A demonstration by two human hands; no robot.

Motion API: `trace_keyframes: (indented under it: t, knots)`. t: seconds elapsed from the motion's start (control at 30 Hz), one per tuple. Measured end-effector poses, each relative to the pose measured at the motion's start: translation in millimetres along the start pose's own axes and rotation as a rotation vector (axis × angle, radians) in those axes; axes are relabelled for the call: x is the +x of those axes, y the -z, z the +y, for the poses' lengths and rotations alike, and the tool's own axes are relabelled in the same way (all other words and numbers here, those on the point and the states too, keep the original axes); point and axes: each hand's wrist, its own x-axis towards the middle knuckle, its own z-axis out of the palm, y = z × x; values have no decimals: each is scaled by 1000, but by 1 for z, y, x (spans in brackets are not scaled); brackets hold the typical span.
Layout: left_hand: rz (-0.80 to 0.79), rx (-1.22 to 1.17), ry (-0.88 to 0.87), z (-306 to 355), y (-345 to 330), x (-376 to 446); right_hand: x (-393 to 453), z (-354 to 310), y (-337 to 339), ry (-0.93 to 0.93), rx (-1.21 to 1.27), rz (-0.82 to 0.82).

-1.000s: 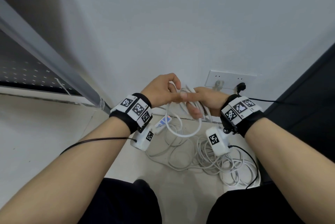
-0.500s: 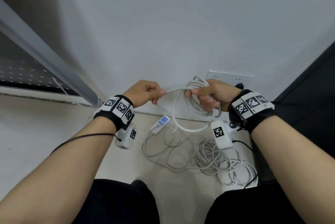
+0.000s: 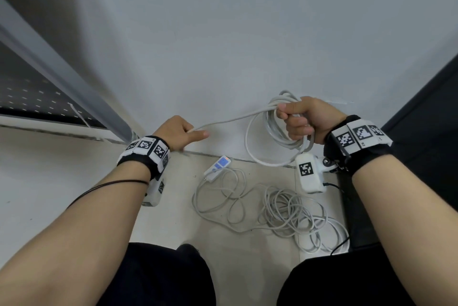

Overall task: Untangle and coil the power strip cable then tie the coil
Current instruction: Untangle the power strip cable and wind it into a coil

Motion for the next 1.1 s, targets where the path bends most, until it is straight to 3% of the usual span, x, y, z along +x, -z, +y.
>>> trace_keyframes:
  t: [0.13,0.33,0.4,0.47,0.57,0.67,0.8,0.9,1.1]
  knots:
    - [37,-37,153,-27,9,0,-4,-1,12,27,13,25]
    - [19,122,430,-47,9,-4,-4,0,15,32,8,57]
    - [26,-9,510,-42,6,-2,-4,-1,14,38,25,70]
    - [53,-89,540,-40,4,-2,-6,-4,15,58,45,81]
    - [38,21,500,-46,2,-6,-10,-7,19,79,69,100]
    - [-33,137,454,-54,2,-12,-11,-5,19,71,40,114]
    - [-250,-107,602,-69,-6,-24,-10,-6,15,73,42,114]
    - [-311,-203,733,-78,-5,-34,-13,-9,15,77,58,119]
    - [-391,442,640,-81,-7,-42,-21,-13,17,124,94,166]
